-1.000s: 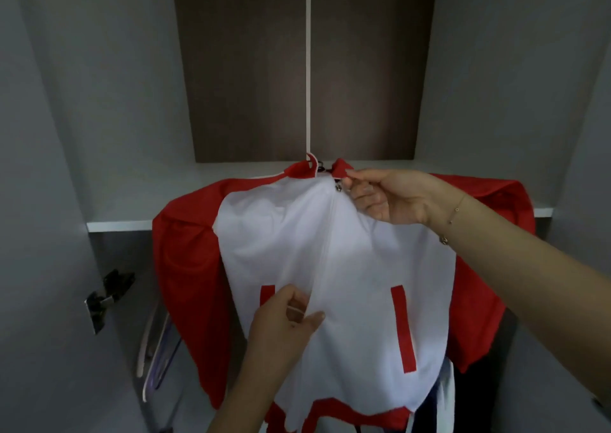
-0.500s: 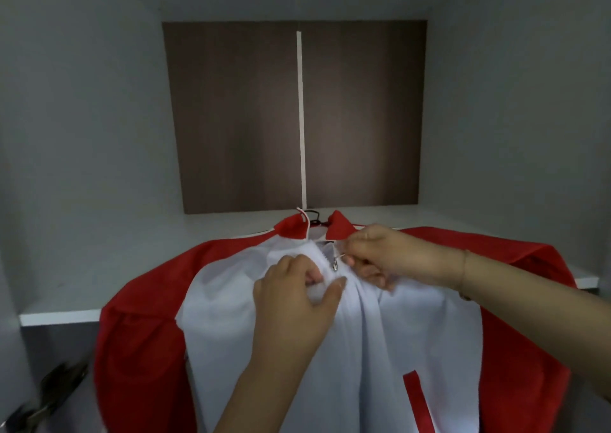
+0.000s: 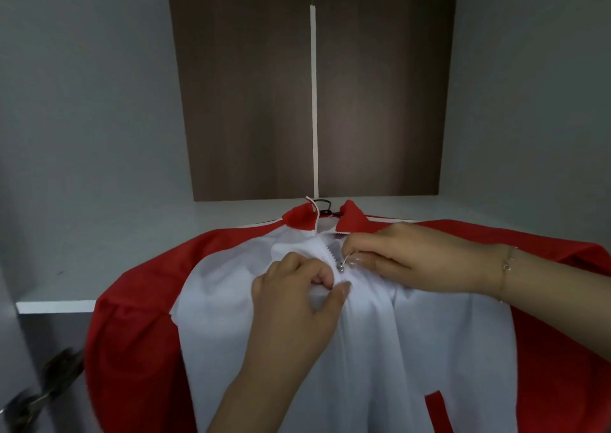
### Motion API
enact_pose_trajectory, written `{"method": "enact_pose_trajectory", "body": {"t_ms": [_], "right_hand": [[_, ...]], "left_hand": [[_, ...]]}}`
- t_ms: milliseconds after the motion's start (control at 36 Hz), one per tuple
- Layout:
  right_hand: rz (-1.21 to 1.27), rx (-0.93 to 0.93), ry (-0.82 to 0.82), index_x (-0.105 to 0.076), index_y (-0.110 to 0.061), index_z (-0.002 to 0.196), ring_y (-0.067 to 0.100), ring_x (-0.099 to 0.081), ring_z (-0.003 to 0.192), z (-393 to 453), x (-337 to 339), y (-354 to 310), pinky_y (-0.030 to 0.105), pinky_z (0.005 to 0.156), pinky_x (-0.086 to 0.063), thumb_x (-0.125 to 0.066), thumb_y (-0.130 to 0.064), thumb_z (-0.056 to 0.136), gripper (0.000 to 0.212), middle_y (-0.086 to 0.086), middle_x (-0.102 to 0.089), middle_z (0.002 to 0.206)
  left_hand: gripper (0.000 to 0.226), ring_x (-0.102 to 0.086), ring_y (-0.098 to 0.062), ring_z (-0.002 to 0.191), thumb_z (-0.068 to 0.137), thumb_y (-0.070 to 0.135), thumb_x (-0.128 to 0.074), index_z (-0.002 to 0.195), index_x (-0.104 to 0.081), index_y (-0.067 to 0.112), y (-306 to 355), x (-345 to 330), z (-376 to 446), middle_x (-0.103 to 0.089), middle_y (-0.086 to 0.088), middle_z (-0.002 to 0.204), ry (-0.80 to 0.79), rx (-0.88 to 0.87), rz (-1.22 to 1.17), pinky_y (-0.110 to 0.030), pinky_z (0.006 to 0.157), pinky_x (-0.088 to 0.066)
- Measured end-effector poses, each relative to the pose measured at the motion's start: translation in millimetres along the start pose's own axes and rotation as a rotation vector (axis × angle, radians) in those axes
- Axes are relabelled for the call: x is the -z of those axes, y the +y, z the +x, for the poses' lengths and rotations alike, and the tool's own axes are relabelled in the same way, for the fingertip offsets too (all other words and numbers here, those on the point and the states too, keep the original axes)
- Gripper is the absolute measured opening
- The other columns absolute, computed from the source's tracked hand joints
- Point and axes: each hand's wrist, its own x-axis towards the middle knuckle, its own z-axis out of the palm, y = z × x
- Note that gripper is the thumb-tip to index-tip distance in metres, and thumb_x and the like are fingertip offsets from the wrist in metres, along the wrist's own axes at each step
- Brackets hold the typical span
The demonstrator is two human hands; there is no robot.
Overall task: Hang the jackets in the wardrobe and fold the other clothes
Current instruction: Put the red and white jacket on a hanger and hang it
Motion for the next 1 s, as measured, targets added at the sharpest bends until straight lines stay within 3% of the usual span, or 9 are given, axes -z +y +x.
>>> {"method": "enact_pose_trajectory", "body": {"t_ms": [111, 250, 333, 417, 500, 583, 750, 917, 1000], "right_hand": [[-0.043, 0.013, -0.011, -0.044, -0.042, 0.09, 0.0, -0.052, 0.073, 0, -5, -3, 0.012, 0.06, -0.039, -0.036, -0.044, 0.099, 0.012, -0.022, -0.052, 0.073], [0.218, -0.101, 0.074, -0.049, -0.024, 0.064, 0.007, -0.043, 0.053, 1, -12, -8, 0.016, 0.052, -0.033, -0.055, -0.013, 0.095, 0.034, -0.011, -0.044, 0.055], [0.56, -0.35, 0.146, -0.05, -0.018, 0.051, 0.004, -0.034, 0.041, 10, -14, -15, 0.018, 0.043, -0.031, -0.056, -0.005, 0.09, 0.041, -0.009, -0.039, 0.046], [1.059, -0.719, 0.044, -0.051, -0.018, 0.042, 0.007, -0.025, 0.03, 25, -8, -11, 0.014, 0.032, -0.022, -0.05, -0.009, 0.084, 0.043, -0.006, -0.034, 0.039], [1.515, -0.885, 0.016, -0.047, -0.016, 0.045, 0.005, -0.028, 0.026, 38, 1, 7, 0.015, 0.024, -0.023, -0.042, -0.009, 0.088, 0.044, -0.006, -0.035, 0.038], [1.784, -1.008, 0.079, -0.047, -0.013, 0.049, 0.004, -0.035, 0.027, 50, 2, 25, 0.011, 0.027, -0.027, -0.041, -0.012, 0.093, 0.044, -0.005, -0.039, 0.038], [1.828, -1.049, 0.08, -0.05, -0.01, 0.054, 0.004, -0.039, 0.028, 68, -5, 37, 0.011, 0.029, -0.032, -0.046, -0.005, 0.081, 0.028, -0.003, -0.046, 0.042], [1.781, -0.95, 0.064, -0.052, -0.009, 0.048, 0.004, -0.038, 0.029, 73, 1, 49, 0.01, 0.029, -0.03, -0.041, -0.011, 0.09, 0.043, -0.003, -0.046, 0.043], [1.671, -0.889, 0.004, -0.056, -0.009, 0.05, 0.005, -0.036, 0.032, 73, 2, 54, 0.01, 0.032, -0.029, -0.043, -0.011, 0.087, 0.04, -0.003, -0.043, 0.044]], "left_hand": [[0.032, -0.053, -0.005, 0.084, 0.08, 0.035, -0.073, 0.062, -0.046, 0.04, 1, 2, 0, -0.055, 0.014, 0.079, 0.003, -0.001, -0.036, -0.039, 0.086, -0.043], [0.035, -0.054, -0.004, 0.083, 0.079, 0.029, -0.076, 0.063, -0.047, 0.04, 0, 1, -4, -0.055, 0.015, 0.077, 0.037, -0.031, -0.098, -0.043, 0.084, -0.045], [0.027, -0.055, -0.005, 0.084, 0.078, 0.039, -0.069, 0.062, -0.048, 0.039, 0, 4, -6, -0.055, 0.015, 0.078, 0.011, -0.043, -0.143, -0.044, 0.086, -0.045], [0.02, -0.055, -0.006, 0.085, 0.076, 0.041, -0.064, 0.063, -0.049, 0.036, -3, 9, -7, -0.054, 0.013, 0.079, -0.034, -0.059, -0.169, -0.043, 0.087, -0.044], [0.019, -0.053, -0.005, 0.088, 0.076, 0.042, -0.064, 0.065, -0.052, 0.032, -5, 13, -6, -0.054, 0.014, 0.084, -0.085, -0.071, -0.139, -0.039, 0.088, -0.043], [0.023, -0.052, -0.002, 0.092, 0.079, 0.037, -0.071, 0.066, -0.055, 0.029, -8, 17, -5, -0.052, 0.016, 0.088, -0.14, -0.062, -0.111, -0.03, 0.088, -0.044], [0.022, -0.053, 0.003, 0.084, 0.078, 0.031, -0.074, 0.064, -0.057, 0.029, -9, 28, 12, -0.052, 0.018, 0.085, -0.298, -0.026, -0.088, -0.006, 0.071, -0.038], [0.036, -0.052, 0.002, 0.059, 0.084, 0.054, -0.06, 0.067, -0.06, 0.023, 3, 38, 58, -0.058, 0.011, 0.067, -0.644, 0.1, 0.089, -0.013, 0.06, -0.043], [0.051, -0.055, -0.009, 0.052, 0.081, 0.069, -0.049, 0.066, -0.051, 0.021, 11, 22, 80, -0.058, 0.004, 0.059, -0.569, 0.212, 0.074, -0.025, 0.055, -0.048]]}}
